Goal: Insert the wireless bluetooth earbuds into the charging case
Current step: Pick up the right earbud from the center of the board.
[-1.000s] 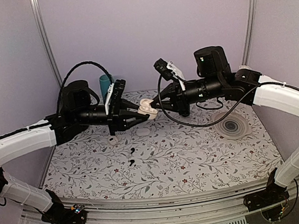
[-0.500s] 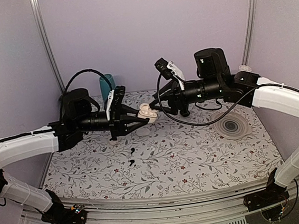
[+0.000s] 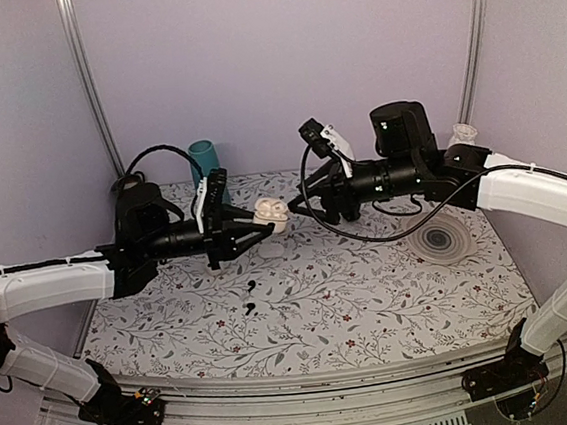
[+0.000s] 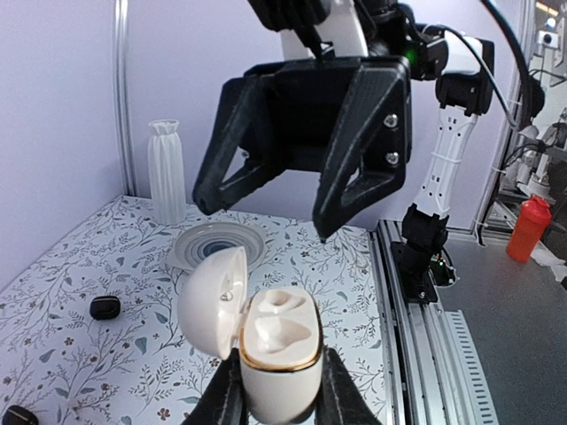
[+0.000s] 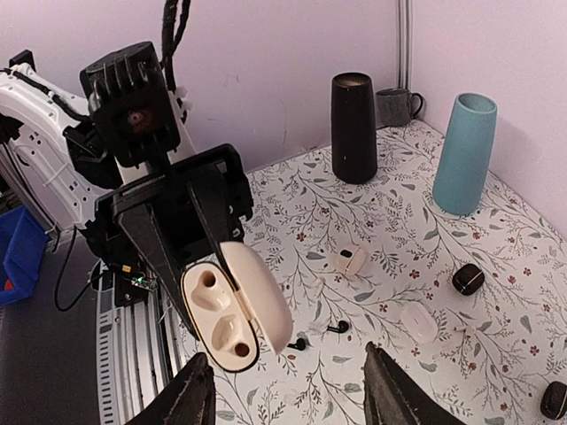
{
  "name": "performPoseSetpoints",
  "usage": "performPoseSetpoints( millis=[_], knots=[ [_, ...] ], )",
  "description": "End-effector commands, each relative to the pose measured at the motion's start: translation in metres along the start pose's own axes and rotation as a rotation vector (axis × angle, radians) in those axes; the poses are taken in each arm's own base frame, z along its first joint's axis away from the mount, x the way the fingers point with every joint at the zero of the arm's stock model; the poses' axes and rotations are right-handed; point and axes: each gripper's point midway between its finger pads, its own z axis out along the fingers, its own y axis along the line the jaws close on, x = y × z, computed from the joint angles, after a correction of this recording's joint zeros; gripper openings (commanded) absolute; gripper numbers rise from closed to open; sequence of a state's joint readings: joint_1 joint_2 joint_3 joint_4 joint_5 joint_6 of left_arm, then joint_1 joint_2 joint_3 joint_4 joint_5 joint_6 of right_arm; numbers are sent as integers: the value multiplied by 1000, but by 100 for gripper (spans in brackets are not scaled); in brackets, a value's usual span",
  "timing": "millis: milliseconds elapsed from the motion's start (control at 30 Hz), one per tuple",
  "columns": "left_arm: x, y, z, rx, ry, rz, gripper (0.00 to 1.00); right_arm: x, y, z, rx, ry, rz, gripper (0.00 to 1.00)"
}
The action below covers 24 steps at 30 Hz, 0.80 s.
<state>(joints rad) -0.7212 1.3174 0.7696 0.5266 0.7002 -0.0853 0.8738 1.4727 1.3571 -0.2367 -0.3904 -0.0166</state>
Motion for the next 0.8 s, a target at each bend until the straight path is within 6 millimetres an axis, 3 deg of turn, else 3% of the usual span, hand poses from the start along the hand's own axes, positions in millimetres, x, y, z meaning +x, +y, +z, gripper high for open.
performPoseSetpoints(
  millis=[0, 167, 533, 767],
  knots=[
    [-6, 16, -7, -71, -55, -18, 0, -2, -13, -16, 73, -36, 58, 57],
    [-6, 22, -11, -112, -61, -19, 0, 24, -42, -29, 171, -7, 184, 57],
    [-10, 29, -18, -162, -73, -14, 0, 145, -113, -51, 476, 160, 592, 54],
    [-12, 29, -19, -160, -73, -10, 0, 197, -141, -66, 605, 195, 760, 52]
  ],
)
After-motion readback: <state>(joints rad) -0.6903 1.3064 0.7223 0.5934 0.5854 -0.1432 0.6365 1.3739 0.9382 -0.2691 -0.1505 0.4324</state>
